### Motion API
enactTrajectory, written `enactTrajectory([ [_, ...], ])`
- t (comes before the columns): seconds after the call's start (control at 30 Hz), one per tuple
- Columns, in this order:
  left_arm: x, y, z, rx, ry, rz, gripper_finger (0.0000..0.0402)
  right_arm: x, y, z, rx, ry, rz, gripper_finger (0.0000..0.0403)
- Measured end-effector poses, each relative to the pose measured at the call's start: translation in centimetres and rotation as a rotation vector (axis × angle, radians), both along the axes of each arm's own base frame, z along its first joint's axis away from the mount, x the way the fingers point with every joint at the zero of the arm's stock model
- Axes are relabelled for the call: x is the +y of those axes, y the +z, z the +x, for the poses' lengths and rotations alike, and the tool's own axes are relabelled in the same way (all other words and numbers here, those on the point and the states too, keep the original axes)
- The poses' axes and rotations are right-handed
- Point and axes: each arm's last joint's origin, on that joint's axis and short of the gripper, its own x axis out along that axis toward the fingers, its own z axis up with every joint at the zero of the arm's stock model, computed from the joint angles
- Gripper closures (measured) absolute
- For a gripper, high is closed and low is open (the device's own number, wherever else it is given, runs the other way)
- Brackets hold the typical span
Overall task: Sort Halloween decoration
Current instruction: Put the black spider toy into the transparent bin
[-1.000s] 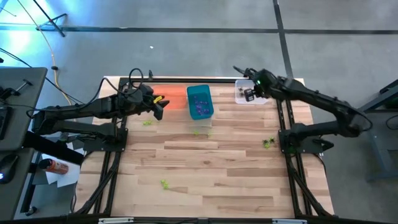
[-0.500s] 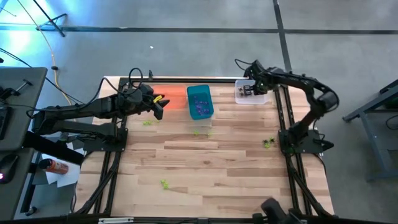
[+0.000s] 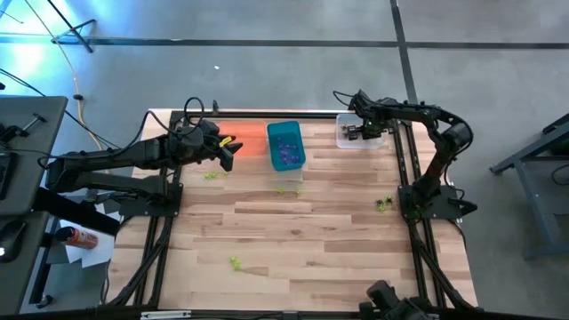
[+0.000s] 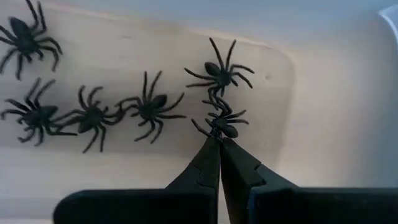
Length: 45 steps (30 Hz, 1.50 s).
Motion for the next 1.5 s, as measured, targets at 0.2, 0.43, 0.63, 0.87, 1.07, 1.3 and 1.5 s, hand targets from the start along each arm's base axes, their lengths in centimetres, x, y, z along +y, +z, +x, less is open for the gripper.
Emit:
enactTrajectory([
  [0.2,0.0,0.0,0.0,0.000,0.000,0.000,0.0229,0.0,0.0,0.0,-0.007,-0.025,-0.001,0.0375],
  [0.43,0.0,0.0,0.0,0.026,-0.021,0.038,0.0229,0.8,2.0,-0.3,0.027,0.019,-0.047,0.0275],
  [0.63,0.0,0.0,0.0,0.026,-0.021,0.038,0.0229,1.5,5.6,-0.8,-0.045,0.054,-0.175,0.0219],
  [0.87,0.0,0.0,0.0,0.026,-0.013,0.042,0.0229,4.2,10.2,-0.9,-0.383,0.214,-0.160,0.0209],
  [1.07,0.0,0.0,0.0,0.027,-0.008,0.045,0.0229,10.4,14.9,0.4,-0.761,0.478,-0.080,0.0208],
  [1.3,0.1,0.0,-0.1,0.014,0.037,0.035,0.0229,18.8,14.4,1.7,-0.610,0.543,0.119,0.0208],
  [1.5,0.1,0.0,-0.1,0.013,0.037,0.035,0.0229,23.3,7.5,0.2,-0.211,0.353,0.363,0.0208],
])
